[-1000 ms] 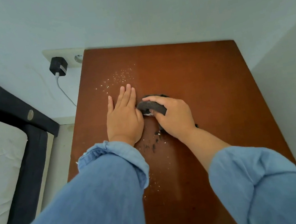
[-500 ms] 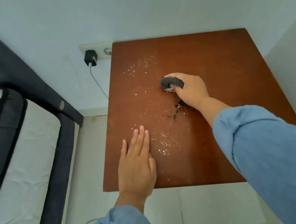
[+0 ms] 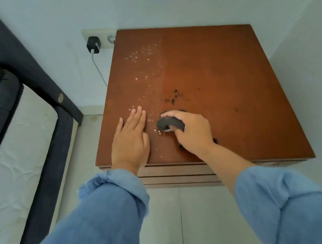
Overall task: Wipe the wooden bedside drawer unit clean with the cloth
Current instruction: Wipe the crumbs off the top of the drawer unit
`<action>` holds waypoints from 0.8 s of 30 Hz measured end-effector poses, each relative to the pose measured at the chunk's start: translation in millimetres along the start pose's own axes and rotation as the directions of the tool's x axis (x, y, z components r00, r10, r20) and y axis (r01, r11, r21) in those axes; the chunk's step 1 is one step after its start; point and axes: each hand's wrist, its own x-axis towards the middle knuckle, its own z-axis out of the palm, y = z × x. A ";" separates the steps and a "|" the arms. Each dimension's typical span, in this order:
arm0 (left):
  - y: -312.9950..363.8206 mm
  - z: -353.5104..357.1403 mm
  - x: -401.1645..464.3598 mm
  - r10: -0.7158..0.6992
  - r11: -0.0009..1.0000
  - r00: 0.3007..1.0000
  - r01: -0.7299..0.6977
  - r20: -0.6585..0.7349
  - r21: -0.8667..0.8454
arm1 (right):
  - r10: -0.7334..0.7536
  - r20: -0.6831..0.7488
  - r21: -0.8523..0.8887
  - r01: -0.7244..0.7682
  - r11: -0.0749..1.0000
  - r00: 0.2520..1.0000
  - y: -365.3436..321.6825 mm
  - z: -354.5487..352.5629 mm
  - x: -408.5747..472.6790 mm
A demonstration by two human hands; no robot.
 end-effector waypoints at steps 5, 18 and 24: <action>0.4 -0.6 -2.7 0.002 1.000 1.000 -0.001 -0.020 0.013 | -0.097 0.062 -0.097 0.102 0.990 0.993 -3.7 -4.9 -36.9; -0.4 4.3 -8.3 -0.005 0.999 1.000 0.006 -0.026 0.037 | -0.007 0.084 0.043 0.003 0.999 0.996 -5.8 -4.8 -87.6; 3.5 1.6 -8.7 -0.013 1.000 1.000 0.013 -0.009 0.024 | 0.029 0.202 0.230 -0.077 0.970 0.979 -12.4 -22.3 -92.8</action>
